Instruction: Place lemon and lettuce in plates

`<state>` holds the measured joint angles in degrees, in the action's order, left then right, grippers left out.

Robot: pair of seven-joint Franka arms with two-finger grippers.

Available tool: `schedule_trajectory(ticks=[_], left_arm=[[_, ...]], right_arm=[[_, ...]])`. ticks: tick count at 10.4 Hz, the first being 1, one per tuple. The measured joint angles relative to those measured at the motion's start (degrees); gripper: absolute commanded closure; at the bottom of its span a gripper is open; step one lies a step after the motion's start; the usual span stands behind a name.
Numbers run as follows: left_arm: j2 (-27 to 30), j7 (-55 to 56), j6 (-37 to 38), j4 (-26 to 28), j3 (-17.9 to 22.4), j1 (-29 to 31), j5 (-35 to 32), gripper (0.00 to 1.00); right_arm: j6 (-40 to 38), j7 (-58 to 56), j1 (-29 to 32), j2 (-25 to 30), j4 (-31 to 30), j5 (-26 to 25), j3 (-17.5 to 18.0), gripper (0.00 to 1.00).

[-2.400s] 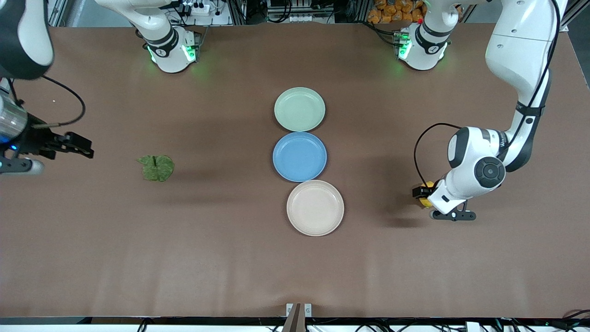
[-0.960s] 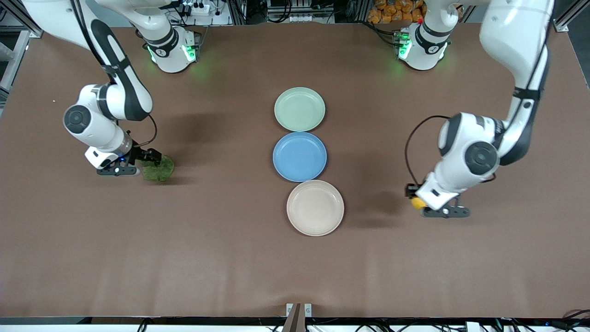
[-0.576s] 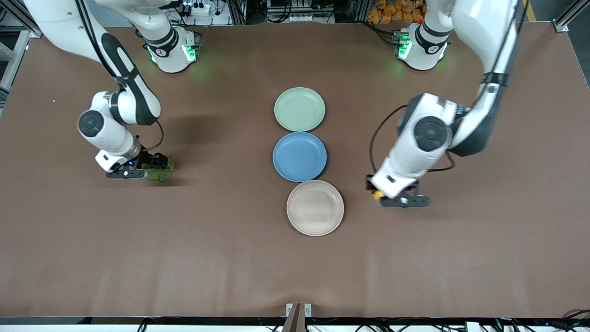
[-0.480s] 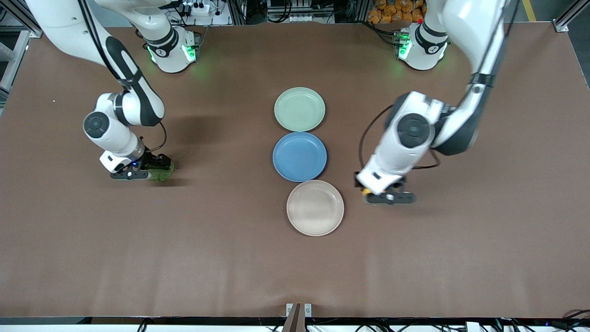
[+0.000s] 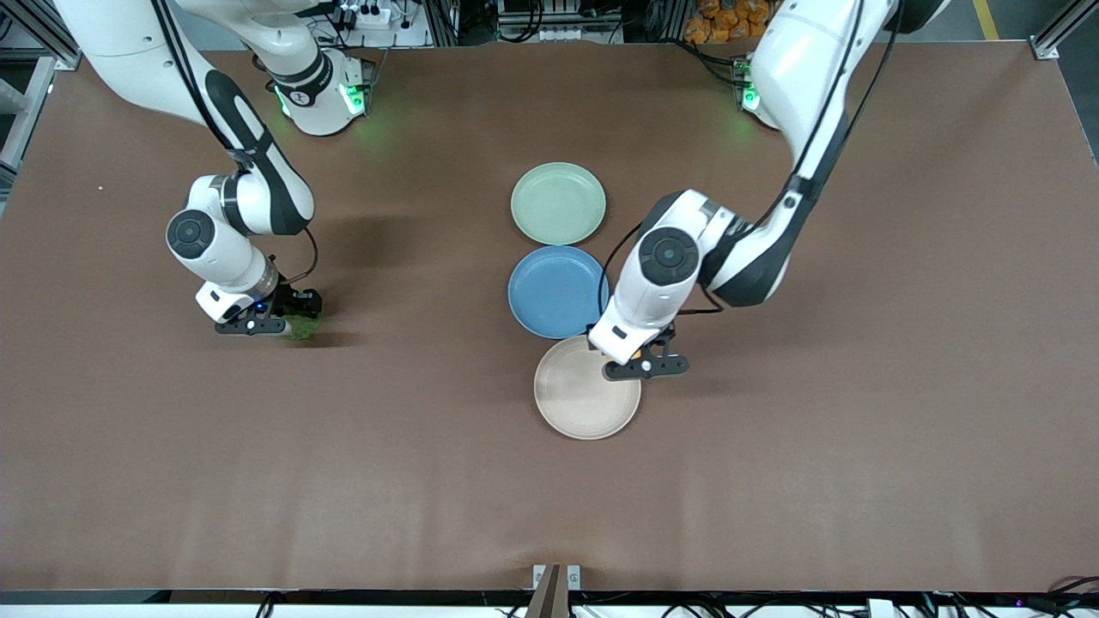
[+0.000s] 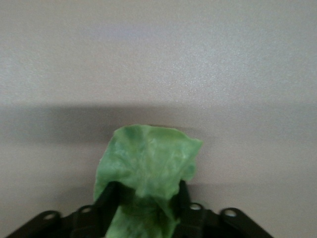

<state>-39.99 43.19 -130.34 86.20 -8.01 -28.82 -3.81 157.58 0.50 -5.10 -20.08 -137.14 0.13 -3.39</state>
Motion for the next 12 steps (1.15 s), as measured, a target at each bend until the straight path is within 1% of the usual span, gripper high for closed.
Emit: schedule_trajectory(ticks=[2, 4, 8, 10, 12], left_arm=[[-2.8, 2.5, -2.7, -0.4, 0.0, -0.8, 0.0, 1.0], [-4.7, 5.1, -3.8, -0.6, 0.0, -1.5, 0.1, 1.0], [-6.0, 6.6, -4.2, -0.7, 0.0, -2.3, 0.1, 1.0], [-6.5, 6.6, -4.2, -0.8, 0.0, -2.3, 0.1, 1.0], [-6.7, 6.6, -4.2, -1.0, 0.1, -2.3, 0.1, 1.0]], right_arm=[[-1.5, 0.0, -0.1, 0.2, 0.4, 0.0, 0.0, 1.0], [-3.8, 0.0, 0.0, 0.6, 1.0, 0.0, -0.3, 1.0], [-14.9, 0.5, -1.0, 5.6, 4.0, 0.0, -0.3, 1.0], [-16.9, 4.7, -4.3, 7.5, 4.3, 0.1, -0.2, 1.0], [-17.0, 12.6, -10.5, 8.0, 4.5, 0.2, 0.0, 1.0]])
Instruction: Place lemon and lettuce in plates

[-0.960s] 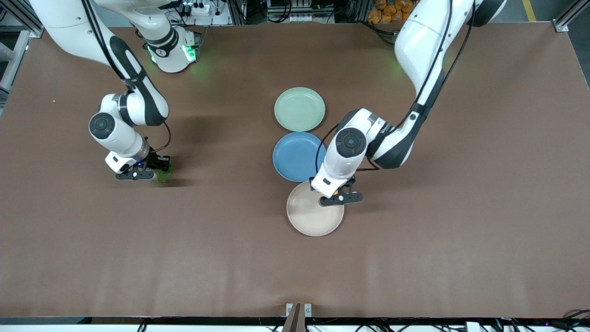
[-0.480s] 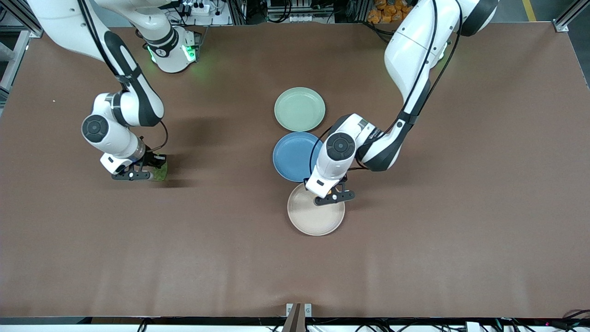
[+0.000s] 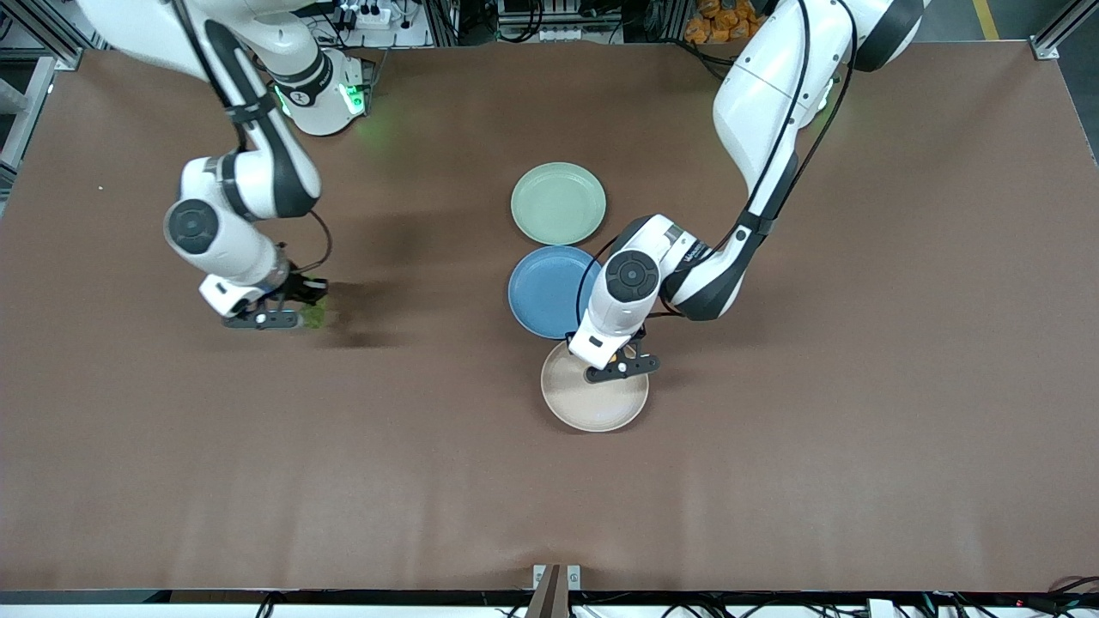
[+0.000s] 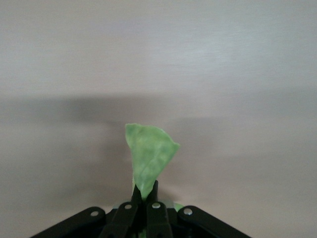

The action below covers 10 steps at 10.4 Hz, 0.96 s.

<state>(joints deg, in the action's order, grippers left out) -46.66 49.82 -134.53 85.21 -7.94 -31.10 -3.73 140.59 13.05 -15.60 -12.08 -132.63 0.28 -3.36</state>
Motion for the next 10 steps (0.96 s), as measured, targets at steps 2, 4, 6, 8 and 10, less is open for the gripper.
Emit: schedule_trajectory(ticks=[2, 4, 6, 8, 10], left_arm=[[0.0, 0.0, 0.0, 0.0, 0.0, 0.0, 0.0, 1.0], [-0.1, 0.0, -0.1, -0.2, 0.0, 0.0, 0.0, 0.09], [-0.1, 0.0, -0.2, -0.6, 0.1, 0.0, 0.0, 0.0], [-0.1, 0.0, -0.3, -1.8, 0.2, 0.0, 0.0, 0.0], [0.4, 0.0, -0.3, -3.7, 0.3, 0.2, 0.0, 0.0]], right_arm=[[-2.3, 8.2, -5.7, 0.0, 1.5, 0.1, 1.2, 1.0], [-7.4, 15.2, -7.2, 0.1, 4.2, 0.1, 5.3, 1.0], [-9.4, 22.0, -9.3, 0.2, 5.4, 0.3, 9.8, 1.0], [-9.4, 28.6, -12.2, 0.1, 5.8, 0.3, 14.2, 1.0], [-9.4, 34.1, -16.3, 0.0, 7.5, 0.5, 16.0, 1.0]])
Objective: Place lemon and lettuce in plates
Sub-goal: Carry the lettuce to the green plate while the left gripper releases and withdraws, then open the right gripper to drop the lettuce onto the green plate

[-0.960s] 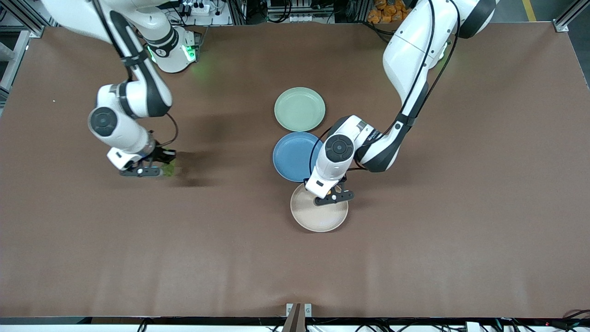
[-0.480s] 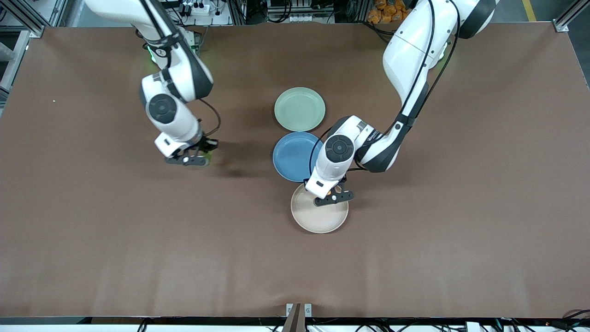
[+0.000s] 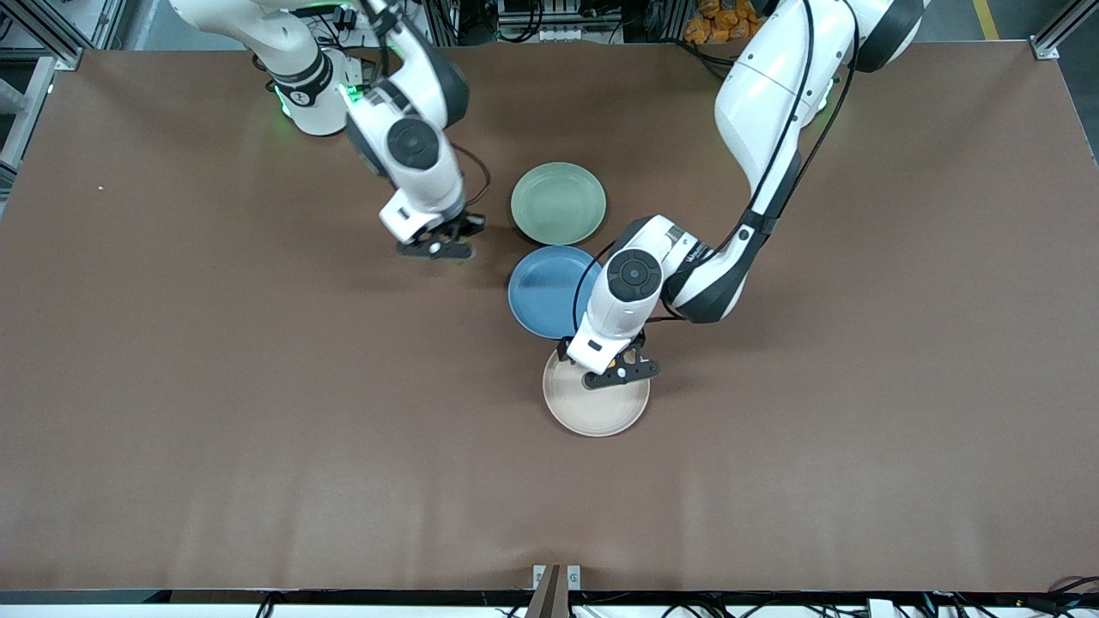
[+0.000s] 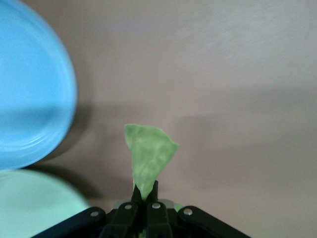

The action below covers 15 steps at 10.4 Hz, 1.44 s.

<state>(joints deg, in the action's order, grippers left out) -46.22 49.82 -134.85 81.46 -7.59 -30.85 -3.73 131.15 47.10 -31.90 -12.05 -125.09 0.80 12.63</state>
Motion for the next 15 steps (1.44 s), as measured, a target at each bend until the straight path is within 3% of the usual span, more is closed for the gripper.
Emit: schedule_trajectory(ticks=[3, 6, 7, 8, 9, 15], left_arm=[[5.4, -0.3, 0.3, -1.4, 1.3, 0.7, 0.0, 0.0], [14.6, -7.9, 10.0, -1.6, 2.1, 4.7, 0.0, 0.0], [17.4, -11.1, 14.4, -1.5, 2.2, 6.5, 0.0, 0.0], [20.0, -14.7, 18.3, -1.5, 2.2, 8.4, 0.0, 0.0], [22.6, -19.0, 21.7, -1.5, 2.3, 10.7, 0.0, 0.0], [33.7, -37.7, 36.4, -1.3, 2.2, 21.0, 0.1, 0.0]], right_arm=[[0.0, 9.1, -5.6, -2.7, 5.2, 0.2, 2.2, 1.0], [0.2, 15.9, -9.0, -8.5, 10.0, 0.3, 4.6, 1.0], [0.3, 17.0, -10.0, -10.4, 10.9, 0.3, 4.8, 0.91], [0.4, 17.5, -10.7, -12.0, 11.5, 0.3, 5.0, 0.13], [0.6, 17.6, -10.9, -13.3, 11.8, 0.3, 5.1, 0.0], [0.4, 17.6, -10.1, -14.0, 14.6, 0.2, 4.8, 0.0]])
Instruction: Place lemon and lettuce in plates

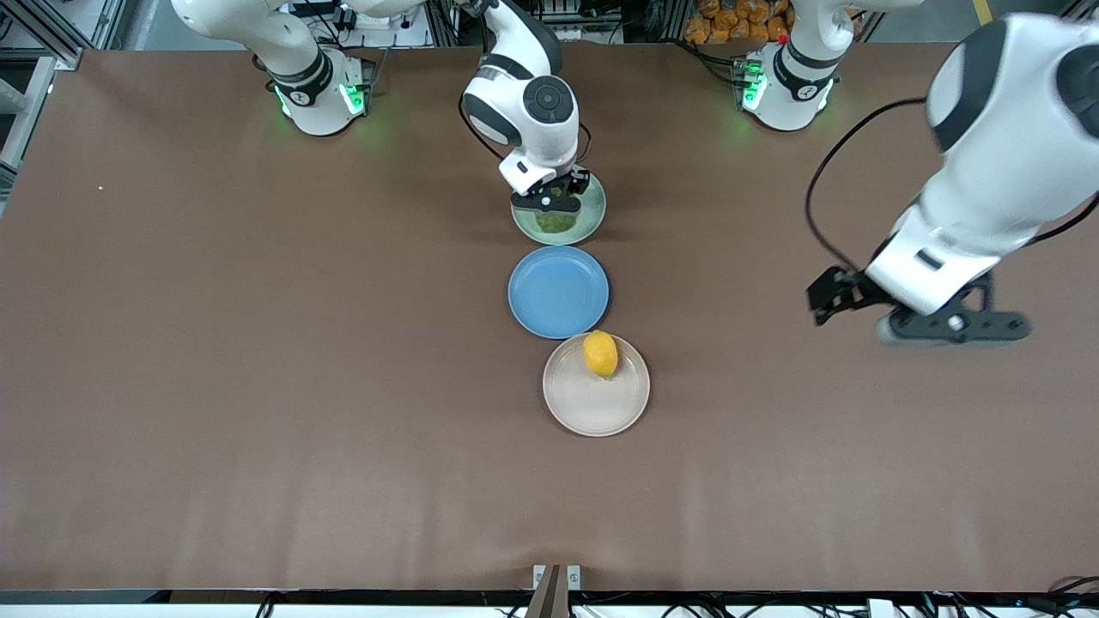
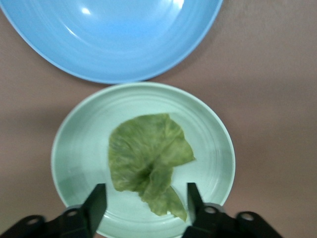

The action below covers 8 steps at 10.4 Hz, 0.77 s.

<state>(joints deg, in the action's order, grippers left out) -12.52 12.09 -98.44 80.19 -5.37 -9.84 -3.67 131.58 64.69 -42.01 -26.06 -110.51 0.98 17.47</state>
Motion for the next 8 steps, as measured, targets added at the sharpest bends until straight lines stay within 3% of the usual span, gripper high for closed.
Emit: schedule_trajectory(ticks=[4, 8], left_arm=[[5.7, -4.4, 5.5, 2.3, -0.1, 4.0, 3.3, 0.0], [8.1, -4.4, 7.5, 3.1, 0.0, 4.4, 3.3, 0.0]], right_arm=[[-11.0, -5.3, 6.4, 5.1, 2.7, -0.1, -0.1, 0.0], [-18.9, -20.4, 19.9, 9.3, 3.1, -0.1, 1.3, 0.0]])
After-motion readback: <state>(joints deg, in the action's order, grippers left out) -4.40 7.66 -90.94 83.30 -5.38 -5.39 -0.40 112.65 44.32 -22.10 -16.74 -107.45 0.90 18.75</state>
